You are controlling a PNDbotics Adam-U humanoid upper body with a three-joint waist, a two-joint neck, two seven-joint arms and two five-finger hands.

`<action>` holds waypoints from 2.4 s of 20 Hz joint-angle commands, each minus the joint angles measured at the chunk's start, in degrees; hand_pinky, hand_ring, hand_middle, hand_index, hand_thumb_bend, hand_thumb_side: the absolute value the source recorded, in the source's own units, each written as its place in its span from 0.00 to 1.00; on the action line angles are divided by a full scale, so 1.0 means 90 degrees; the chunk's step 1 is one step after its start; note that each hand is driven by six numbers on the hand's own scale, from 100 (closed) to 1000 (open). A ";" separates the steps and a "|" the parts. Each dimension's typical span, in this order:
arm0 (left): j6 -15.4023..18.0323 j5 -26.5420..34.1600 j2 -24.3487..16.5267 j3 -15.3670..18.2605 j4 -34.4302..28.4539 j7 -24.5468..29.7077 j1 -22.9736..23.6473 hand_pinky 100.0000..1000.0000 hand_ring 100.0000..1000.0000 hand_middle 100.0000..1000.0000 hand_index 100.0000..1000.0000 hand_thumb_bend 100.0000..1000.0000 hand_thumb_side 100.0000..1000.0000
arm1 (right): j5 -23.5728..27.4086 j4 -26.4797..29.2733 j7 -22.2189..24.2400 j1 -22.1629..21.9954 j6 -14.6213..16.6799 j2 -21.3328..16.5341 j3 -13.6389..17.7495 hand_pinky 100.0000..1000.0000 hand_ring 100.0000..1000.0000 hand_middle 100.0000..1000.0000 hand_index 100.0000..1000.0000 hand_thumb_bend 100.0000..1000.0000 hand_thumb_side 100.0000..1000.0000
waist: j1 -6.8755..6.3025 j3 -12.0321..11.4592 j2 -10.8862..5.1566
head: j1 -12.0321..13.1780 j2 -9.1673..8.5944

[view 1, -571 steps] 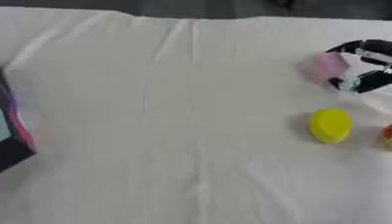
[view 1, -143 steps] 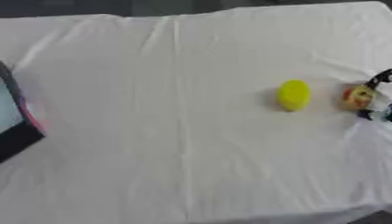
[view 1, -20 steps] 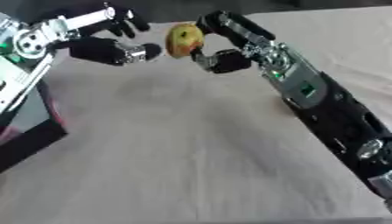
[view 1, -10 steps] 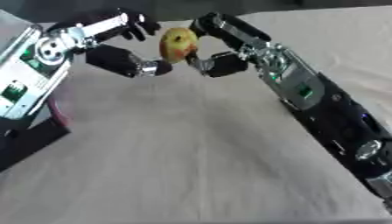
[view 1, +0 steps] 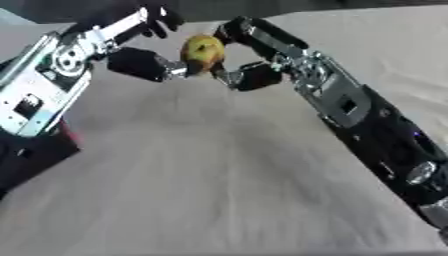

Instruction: Pick up the objects with one hand, pass them to the other hand, and then place them into the box on the other side of the table.

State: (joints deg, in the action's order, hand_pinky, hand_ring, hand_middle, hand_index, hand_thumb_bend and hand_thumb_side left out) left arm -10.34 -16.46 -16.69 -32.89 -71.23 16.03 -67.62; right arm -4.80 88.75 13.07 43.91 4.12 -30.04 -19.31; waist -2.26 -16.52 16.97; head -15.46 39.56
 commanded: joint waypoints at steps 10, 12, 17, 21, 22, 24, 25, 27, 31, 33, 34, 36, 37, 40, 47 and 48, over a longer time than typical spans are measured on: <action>0.0408 -0.0079 0.0131 0.0012 0.0157 0.0519 -0.0065 0.85 0.75 0.71 0.76 0.27 0.36 | 0.0039 0.0276 0.0053 0.0161 0.0080 -0.0056 0.0010 0.84 0.74 0.34 0.32 0.00 0.00 | 0.0004 0.0002 -0.0073 | -0.0005 -0.0076; 0.0463 -0.0082 0.0151 0.0036 0.0203 0.0598 -0.0053 0.84 0.73 0.68 0.71 0.08 0.28 | 0.0031 0.0278 0.0045 0.0154 0.0074 -0.0058 0.0010 0.84 0.74 0.34 0.32 0.00 0.01 | 0.0002 0.0008 -0.0070 | -0.0003 -0.0068; 0.0483 -0.0075 0.0178 0.0056 0.0206 0.0586 -0.0049 0.80 0.66 0.57 0.57 0.00 0.23 | 0.0014 0.0282 -0.0006 0.0133 0.0047 -0.0058 0.0003 0.84 0.74 0.34 0.32 0.00 0.06 | 0.0000 0.0032 -0.0068 | 0.0006 -0.0065; 0.0431 -0.0064 0.0186 0.0076 0.0150 0.0271 -0.0055 0.78 0.60 0.50 0.47 0.00 0.19 | -0.0012 0.0287 0.0015 0.0115 0.0047 -0.0063 -0.0007 0.84 0.74 0.35 0.33 0.00 0.05 | -0.0002 0.0047 -0.0068 | 0.0001 -0.0070; 0.0414 -0.0043 0.0191 0.0078 0.0133 0.0178 -0.0054 0.78 0.59 0.49 0.45 0.00 0.19 | -0.0024 0.0284 0.0026 0.0108 0.0045 -0.0064 -0.0009 0.84 0.74 0.35 0.33 0.00 0.04 | -0.0002 0.0050 -0.0068 | 0.0004 -0.0074; 0.0393 0.0027 0.0196 0.0078 0.0103 0.0013 -0.0051 0.78 0.57 0.46 0.43 0.00 0.08 | -0.0070 0.0273 0.0067 0.0096 0.0033 -0.0069 -0.0014 0.84 0.75 0.37 0.36 0.00 0.01 | 0.0000 0.0056 -0.0069 | 0.0005 -0.0076; 0.0384 0.0076 0.0197 0.0081 0.0095 -0.0057 -0.0049 0.78 0.57 0.45 0.43 0.00 0.07 | -0.0100 0.0269 0.0100 0.0091 0.0025 -0.0072 -0.0017 0.84 0.75 0.38 0.37 0.00 0.00 | 0.0001 0.0062 -0.0071 | 0.0005 -0.0071; 0.0359 0.0172 0.0204 0.0087 0.0097 -0.0188 -0.0044 0.77 0.55 0.43 0.42 0.00 0.08 | -0.0151 0.0270 0.0176 0.0084 0.0023 -0.0075 -0.0014 0.85 0.76 0.41 0.40 0.00 0.00 | 0.0003 0.0073 -0.0071 | 0.0015 -0.0068; 0.0284 0.0263 0.0216 0.0091 0.0149 -0.0296 -0.0015 0.76 0.54 0.42 0.41 0.00 0.05 | -0.0250 0.0271 0.0437 0.0068 0.0114 -0.0075 -0.0020 0.86 0.81 0.53 0.54 0.00 0.00 | 0.0005 0.0083 -0.0069 | 0.0037 -0.0069; 0.0158 0.0343 0.0218 0.0131 0.0256 -0.0387 0.0003 0.76 0.54 0.43 0.44 0.00 0.00 | -0.0262 0.0292 0.0602 0.0068 0.0251 -0.0080 -0.0022 0.88 0.87 0.66 0.69 0.00 0.00 | 0.0006 0.0081 -0.0073 | 0.0041 -0.0063; 0.0102 0.0381 0.0219 0.0139 0.0309 -0.0427 0.0006 0.76 0.54 0.43 0.44 0.00 0.00 | -0.0270 0.0299 0.0688 0.0069 0.0323 -0.0084 -0.0019 0.89 0.89 0.69 0.73 0.00 0.00 | 0.0005 0.0078 -0.0075 | 0.0044 -0.0067; 0.0053 0.0412 0.0217 0.0141 0.0363 -0.0477 0.0009 0.75 0.52 0.42 0.44 0.00 0.00 | -0.0274 0.0288 0.0832 0.0065 0.0425 -0.0085 -0.0006 0.91 0.93 0.75 0.81 0.00 0.00 | 0.0005 0.0073 -0.0079 | 0.0047 -0.0078; 0.0045 0.0414 0.0216 0.0140 0.0367 -0.0487 0.0012 0.75 0.52 0.42 0.43 0.00 0.00 | -0.0282 0.0275 0.0870 0.0062 0.0457 -0.0083 0.0004 0.92 0.94 0.76 0.83 0.00 0.01 | 0.0007 0.0072 -0.0081 | 0.0048 -0.0077; 0.0052 0.0396 0.0194 0.0130 0.0322 -0.0483 0.0015 0.75 0.51 0.41 0.42 0.00 0.00 | -0.0361 0.0226 0.0841 0.0048 0.0466 -0.0079 0.0032 0.93 0.96 0.79 0.86 0.00 0.17 | 0.0011 0.0074 -0.0087 | 0.0063 -0.0075; 0.0078 0.0325 0.0055 0.0127 0.0225 -0.0351 0.0027 0.74 0.50 0.39 0.41 0.00 0.00 | -0.0747 0.0144 0.0444 0.0017 0.0208 -0.0095 0.0076 0.94 0.98 0.82 0.89 0.00 0.36 | 0.0002 0.0069 -0.0103 | 0.0072 -0.0050; 0.0075 0.0319 0.0014 0.0124 0.0198 -0.0323 0.0027 0.74 0.50 0.39 0.41 0.00 0.00 | -0.0809 0.0132 0.0366 0.0007 0.0134 -0.0100 0.0076 0.94 0.98 0.83 0.89 0.00 0.34 | -0.0001 0.0067 -0.0108 | 0.0072 -0.0046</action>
State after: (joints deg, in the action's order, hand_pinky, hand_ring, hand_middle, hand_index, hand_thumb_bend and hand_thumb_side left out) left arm -9.75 -13.40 -14.81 -32.45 -68.32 12.85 -66.47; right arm -11.34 89.49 17.27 43.30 5.82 -30.09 -19.41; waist -2.26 -15.82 17.36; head -14.92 39.58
